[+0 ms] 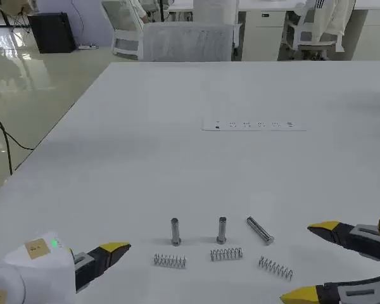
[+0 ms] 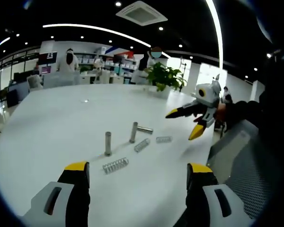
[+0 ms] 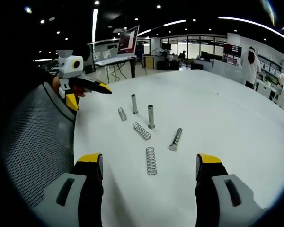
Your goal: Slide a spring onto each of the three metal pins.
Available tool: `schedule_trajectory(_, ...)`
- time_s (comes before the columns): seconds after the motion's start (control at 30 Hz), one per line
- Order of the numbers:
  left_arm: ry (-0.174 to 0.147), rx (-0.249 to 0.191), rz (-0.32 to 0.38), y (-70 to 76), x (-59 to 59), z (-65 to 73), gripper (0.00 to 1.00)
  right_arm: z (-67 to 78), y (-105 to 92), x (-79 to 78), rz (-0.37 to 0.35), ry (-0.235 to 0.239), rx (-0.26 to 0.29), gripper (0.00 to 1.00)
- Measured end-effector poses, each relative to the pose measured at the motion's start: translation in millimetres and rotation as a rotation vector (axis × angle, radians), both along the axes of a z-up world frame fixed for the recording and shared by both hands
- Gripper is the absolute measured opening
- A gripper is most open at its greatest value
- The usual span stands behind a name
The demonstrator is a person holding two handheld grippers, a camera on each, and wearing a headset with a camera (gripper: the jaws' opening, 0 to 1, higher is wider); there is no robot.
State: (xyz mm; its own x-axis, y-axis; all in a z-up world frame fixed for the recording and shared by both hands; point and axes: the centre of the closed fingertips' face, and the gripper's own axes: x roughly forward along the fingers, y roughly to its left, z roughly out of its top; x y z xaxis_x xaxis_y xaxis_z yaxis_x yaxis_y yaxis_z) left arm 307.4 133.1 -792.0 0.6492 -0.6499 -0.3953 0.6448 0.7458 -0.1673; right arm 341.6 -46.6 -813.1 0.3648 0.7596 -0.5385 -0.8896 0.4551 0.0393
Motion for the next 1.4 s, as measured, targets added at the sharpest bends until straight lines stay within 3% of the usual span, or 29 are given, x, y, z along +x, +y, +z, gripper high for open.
schedule_trajectory(1.4,0.006,0.008,-0.005,-0.4,0.4,-1.3,0.76,-3.1,0.4,-0.6,0.008,0.004,-0.020,0.78)
